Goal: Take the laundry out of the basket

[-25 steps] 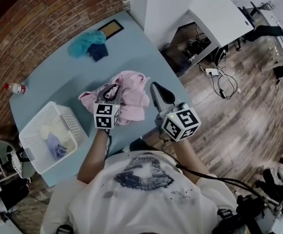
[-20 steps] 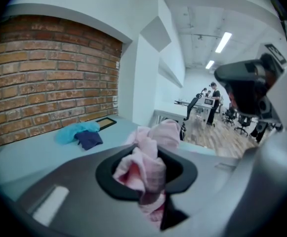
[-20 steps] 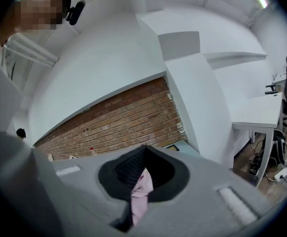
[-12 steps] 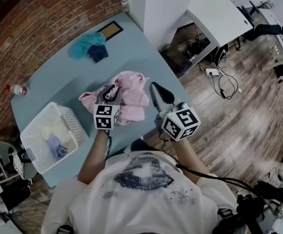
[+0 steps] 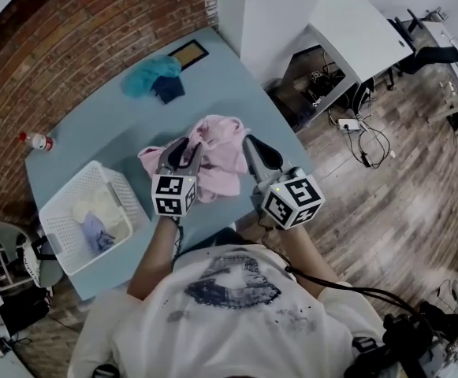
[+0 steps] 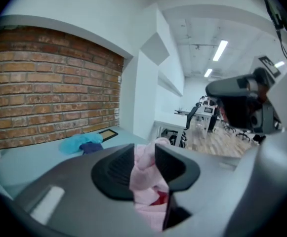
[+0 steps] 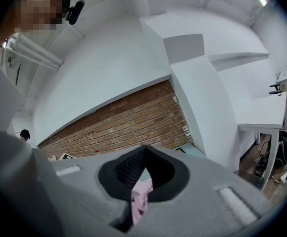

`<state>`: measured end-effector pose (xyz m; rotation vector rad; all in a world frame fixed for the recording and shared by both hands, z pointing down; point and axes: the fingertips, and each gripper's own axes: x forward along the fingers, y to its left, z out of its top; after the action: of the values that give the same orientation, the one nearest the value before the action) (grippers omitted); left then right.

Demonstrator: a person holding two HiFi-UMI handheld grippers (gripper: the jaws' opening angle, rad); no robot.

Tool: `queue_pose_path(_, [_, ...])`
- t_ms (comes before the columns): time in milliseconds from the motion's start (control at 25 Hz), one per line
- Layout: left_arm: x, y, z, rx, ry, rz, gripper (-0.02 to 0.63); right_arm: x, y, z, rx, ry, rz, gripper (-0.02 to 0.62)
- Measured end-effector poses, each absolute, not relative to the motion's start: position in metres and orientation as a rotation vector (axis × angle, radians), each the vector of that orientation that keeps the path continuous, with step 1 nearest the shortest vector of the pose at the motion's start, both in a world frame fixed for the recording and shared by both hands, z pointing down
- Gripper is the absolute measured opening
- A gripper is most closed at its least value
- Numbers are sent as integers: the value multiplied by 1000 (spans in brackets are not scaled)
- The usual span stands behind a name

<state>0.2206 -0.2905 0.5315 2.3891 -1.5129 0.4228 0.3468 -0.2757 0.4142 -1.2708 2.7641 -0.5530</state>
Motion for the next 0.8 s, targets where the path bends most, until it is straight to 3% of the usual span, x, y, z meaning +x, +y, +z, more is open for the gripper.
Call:
queue_pose_path(520, [200,-257,456,2446,-1623,268,105,318,-263,396,-1166,2798,-496,-2])
queue_pose_path(800, [187,-239,424,2462,-1702,215,60,304,-258,387,-1103,2819,-461,-2])
